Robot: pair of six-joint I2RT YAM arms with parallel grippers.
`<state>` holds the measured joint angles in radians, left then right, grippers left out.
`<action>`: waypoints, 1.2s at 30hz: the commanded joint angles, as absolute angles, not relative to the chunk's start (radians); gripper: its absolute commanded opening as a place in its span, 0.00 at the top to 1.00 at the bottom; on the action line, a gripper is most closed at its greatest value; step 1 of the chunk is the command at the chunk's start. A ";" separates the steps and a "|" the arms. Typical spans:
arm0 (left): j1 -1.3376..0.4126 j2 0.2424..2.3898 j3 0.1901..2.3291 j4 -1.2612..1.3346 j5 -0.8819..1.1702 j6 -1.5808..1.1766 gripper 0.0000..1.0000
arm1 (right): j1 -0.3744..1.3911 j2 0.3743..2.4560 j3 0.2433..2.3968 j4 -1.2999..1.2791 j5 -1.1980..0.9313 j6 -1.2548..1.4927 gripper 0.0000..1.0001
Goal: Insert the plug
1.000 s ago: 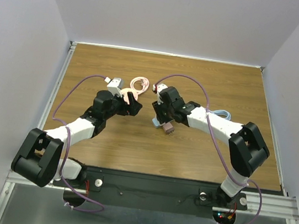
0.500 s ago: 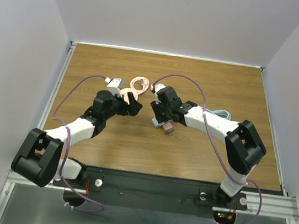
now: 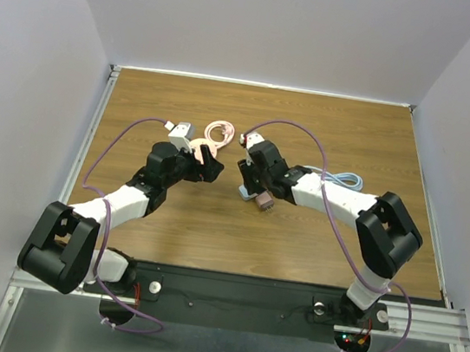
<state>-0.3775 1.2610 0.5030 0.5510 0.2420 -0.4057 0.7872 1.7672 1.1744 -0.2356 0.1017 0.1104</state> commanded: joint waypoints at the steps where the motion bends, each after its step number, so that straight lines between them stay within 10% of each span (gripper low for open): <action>1: -0.373 1.247 0.497 0.583 0.244 -0.403 0.01 | 0.795 1.850 1.058 -0.393 0.143 0.205 1.00; 30: -0.373 1.183 0.488 0.563 0.212 -0.417 0.01 | 0.566 1.855 1.255 -0.270 0.460 0.253 0.99; 36: -0.373 1.177 0.491 0.551 0.202 -0.416 0.01 | 0.565 1.783 1.259 -0.265 0.298 0.221 0.39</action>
<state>-0.3775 1.2137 0.4965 0.5320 0.2115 -0.4145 0.6014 1.8275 1.2461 -0.2100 0.3027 0.2546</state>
